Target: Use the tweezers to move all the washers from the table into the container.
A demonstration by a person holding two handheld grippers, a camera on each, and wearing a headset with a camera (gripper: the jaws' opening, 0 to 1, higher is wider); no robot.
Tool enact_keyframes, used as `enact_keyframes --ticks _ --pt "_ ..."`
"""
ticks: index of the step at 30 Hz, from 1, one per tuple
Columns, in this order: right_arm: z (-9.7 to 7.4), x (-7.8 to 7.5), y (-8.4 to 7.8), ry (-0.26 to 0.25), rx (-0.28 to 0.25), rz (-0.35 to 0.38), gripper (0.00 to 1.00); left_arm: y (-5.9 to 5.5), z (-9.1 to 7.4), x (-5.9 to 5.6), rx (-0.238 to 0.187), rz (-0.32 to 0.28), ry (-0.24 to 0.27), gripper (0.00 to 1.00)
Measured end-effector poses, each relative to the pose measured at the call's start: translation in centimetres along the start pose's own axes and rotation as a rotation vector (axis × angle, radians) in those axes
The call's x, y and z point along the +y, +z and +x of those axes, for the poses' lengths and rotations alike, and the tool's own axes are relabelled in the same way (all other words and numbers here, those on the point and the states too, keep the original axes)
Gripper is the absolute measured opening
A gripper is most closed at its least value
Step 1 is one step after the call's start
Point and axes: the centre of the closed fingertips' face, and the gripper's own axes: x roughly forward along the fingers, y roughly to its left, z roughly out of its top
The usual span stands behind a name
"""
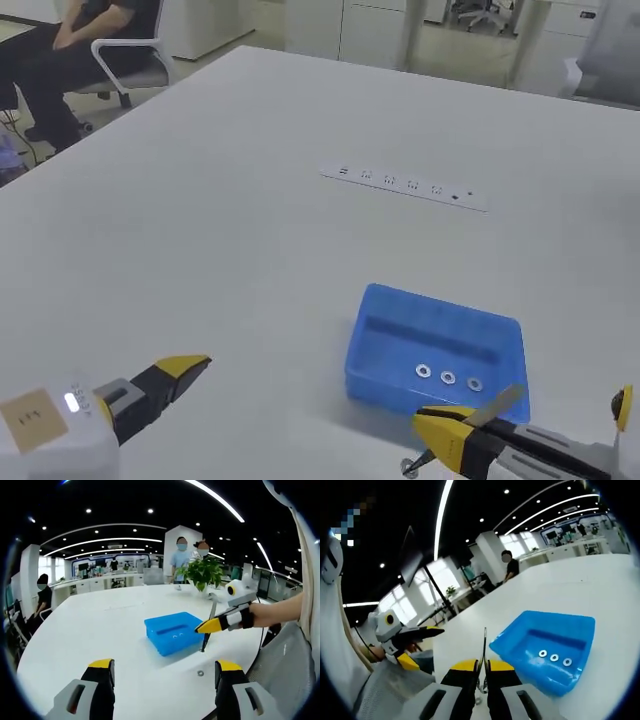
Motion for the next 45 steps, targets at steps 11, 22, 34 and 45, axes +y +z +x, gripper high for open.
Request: enact_keyframes --ticks 11,22,34,45 --pt "0.6 -0.7 3.8 0.002 -0.031 -0.083 0.04 0.1 0.0 0.0 -0.002 -0.001 0.002 0.84" --pt "3.1 -3.4 6.5 -0.03 -0.02 -0.139 0.04 0.1 -0.1 0.2 -0.007 -0.008 0.008 0.83" --pt "5.0 -5.8 5.8 -0.045 0.043 -0.131 0.04 0.0 -0.2 0.1 -0.006 -0.011 0.006 0.83" --pt "6.1 -7.9 4.3 -0.076 0.096 -0.108 0.04 0.0 -0.1 0.0 -0.001 -0.012 0.002 0.83"
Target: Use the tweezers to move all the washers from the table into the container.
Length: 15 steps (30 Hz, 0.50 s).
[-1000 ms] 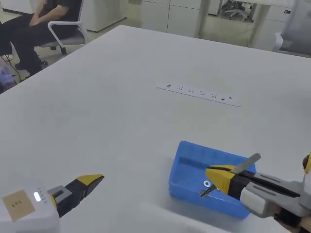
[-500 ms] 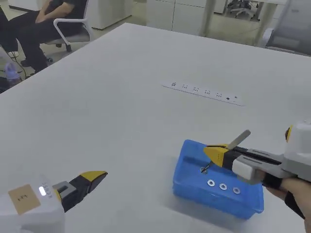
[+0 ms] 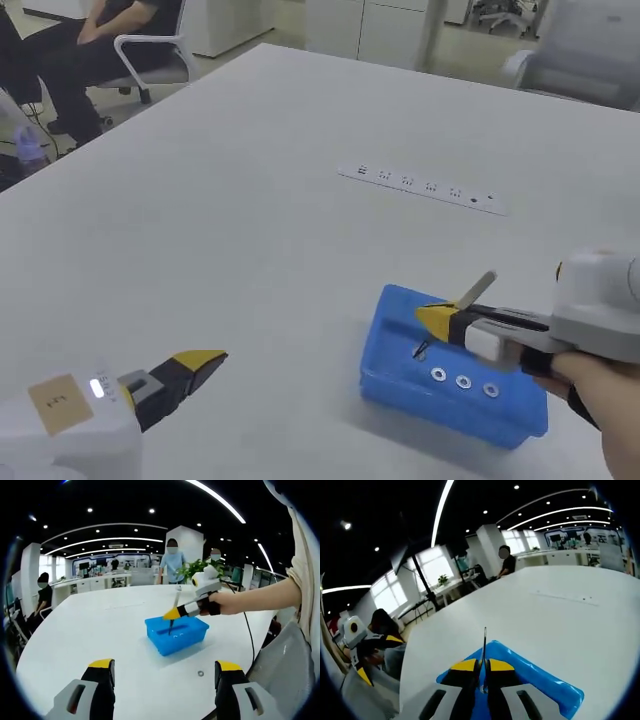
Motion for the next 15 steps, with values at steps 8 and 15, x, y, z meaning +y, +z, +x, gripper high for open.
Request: enact_keyframes --ticks 8,15 --pt "0.5 -0.5 -0.4 -0.012 0.021 0.004 0.04 0.0 0.0 0.0 0.002 0.0 -0.003 0.83" --pt "1.0 -0.7 -1.3 -0.014 0.053 -0.001 0.04 -0.1 0.1 0.0 0.006 0.003 -0.005 0.83"
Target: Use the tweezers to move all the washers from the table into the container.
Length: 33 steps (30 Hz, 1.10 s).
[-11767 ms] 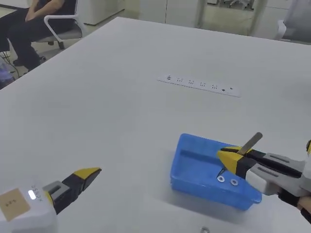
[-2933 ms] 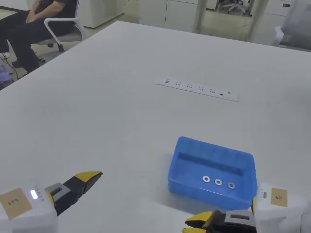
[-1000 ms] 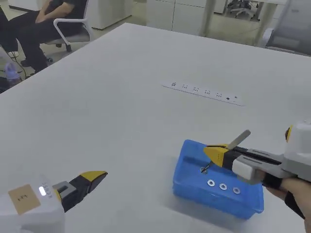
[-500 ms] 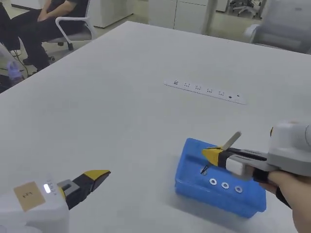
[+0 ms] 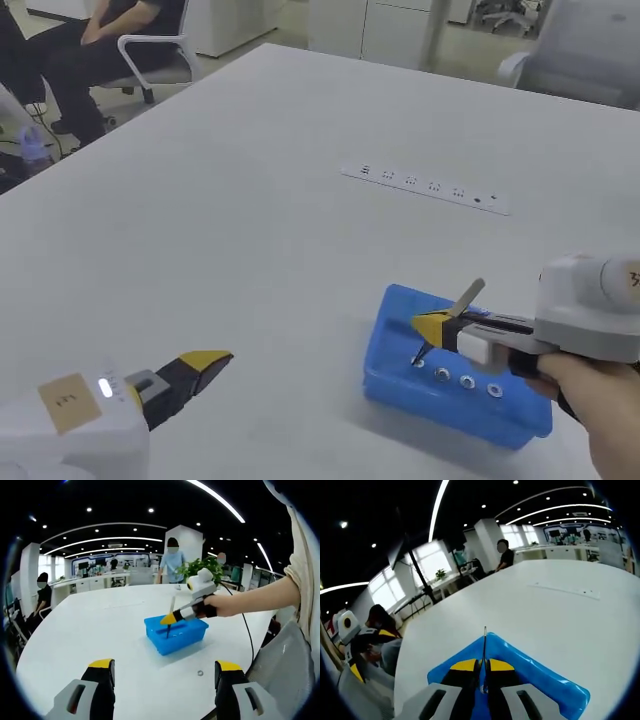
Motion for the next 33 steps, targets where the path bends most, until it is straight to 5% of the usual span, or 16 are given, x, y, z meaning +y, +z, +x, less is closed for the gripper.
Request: enact_keyframes --ticks 18,33 --pt "0.0 0.1 -0.5 -0.003 0.02 -0.065 0.04 -0.1 0.0 0.0 0.001 0.004 0.002 0.83" --pt "-1.5 1.5 1.6 0.01 -0.057 -0.074 0.04 -0.1 0.0 -0.1 0.003 0.004 -0.001 0.83"
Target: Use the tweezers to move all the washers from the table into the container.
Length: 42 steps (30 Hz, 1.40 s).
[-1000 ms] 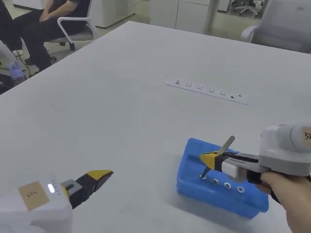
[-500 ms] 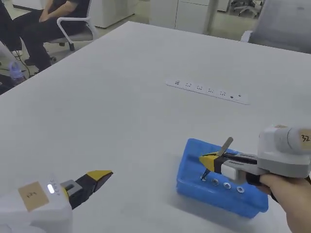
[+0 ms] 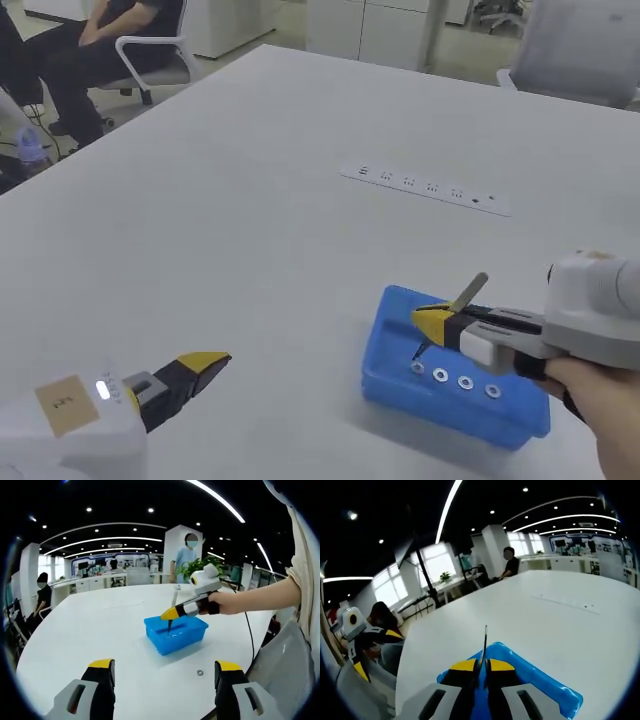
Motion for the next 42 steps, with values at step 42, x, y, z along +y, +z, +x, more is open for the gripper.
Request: enact_keyframes --ticks 42 --pt "-2.9 9.2 -6.1 0.17 0.007 0.19 0.04 -0.5 0.2 -0.1 0.02 0.012 -0.02 0.82"
